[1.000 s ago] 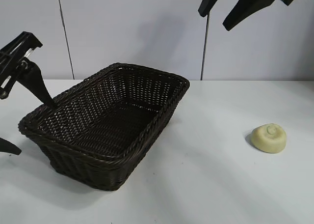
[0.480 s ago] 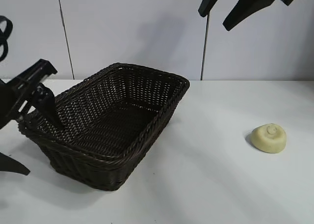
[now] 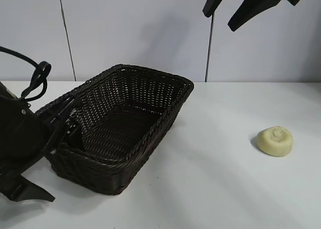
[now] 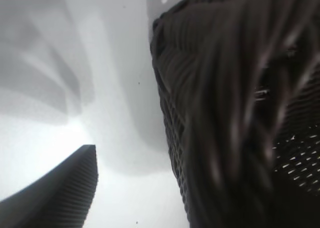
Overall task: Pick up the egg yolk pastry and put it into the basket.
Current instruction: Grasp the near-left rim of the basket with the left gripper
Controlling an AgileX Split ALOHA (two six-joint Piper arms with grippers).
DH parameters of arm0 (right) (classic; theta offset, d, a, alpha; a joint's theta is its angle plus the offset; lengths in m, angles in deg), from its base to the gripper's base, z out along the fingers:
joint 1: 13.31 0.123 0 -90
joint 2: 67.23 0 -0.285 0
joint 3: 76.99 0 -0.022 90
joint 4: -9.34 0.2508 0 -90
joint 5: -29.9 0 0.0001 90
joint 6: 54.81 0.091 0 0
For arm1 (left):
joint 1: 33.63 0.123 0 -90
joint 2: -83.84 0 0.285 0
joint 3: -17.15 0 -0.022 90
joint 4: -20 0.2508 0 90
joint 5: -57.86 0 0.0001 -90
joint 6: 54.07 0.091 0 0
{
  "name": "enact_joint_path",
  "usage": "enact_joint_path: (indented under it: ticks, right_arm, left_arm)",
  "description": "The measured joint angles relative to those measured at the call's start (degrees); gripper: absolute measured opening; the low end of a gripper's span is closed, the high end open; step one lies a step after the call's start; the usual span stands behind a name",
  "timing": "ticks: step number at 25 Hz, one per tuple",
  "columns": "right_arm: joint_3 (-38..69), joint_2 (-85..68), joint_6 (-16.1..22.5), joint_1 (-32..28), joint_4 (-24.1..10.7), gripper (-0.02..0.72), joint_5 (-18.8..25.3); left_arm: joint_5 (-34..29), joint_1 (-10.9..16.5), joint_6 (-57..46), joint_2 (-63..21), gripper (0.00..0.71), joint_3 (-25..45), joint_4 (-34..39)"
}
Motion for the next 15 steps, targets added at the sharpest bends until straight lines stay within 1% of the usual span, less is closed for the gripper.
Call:
enact_joint_path:
  ticks: [2, 5, 10, 15]
  right_arm:
    - [0.0, 0.0, 0.0, 0.0, 0.0, 0.390, 0.0]
    - [0.0, 0.0, 0.0, 0.0, 0.0, 0.390, 0.0]
    - [0.0, 0.0, 0.0, 0.0, 0.0, 0.390, 0.0]
    - [0.0, 0.0, 0.0, 0.0, 0.0, 0.390, 0.0]
  left_arm:
    - [0.2, 0.0, 0.0, 0.0, 0.497, 0.0, 0.0]
    - [0.4, 0.0, 0.0, 0.0, 0.445, 0.0, 0.0]
    - [0.5, 0.0, 0.1, 0.0, 0.398, 0.0, 0.1]
    - [1.4, 0.0, 0.1, 0.0, 0.281, -0.3, 0.0]
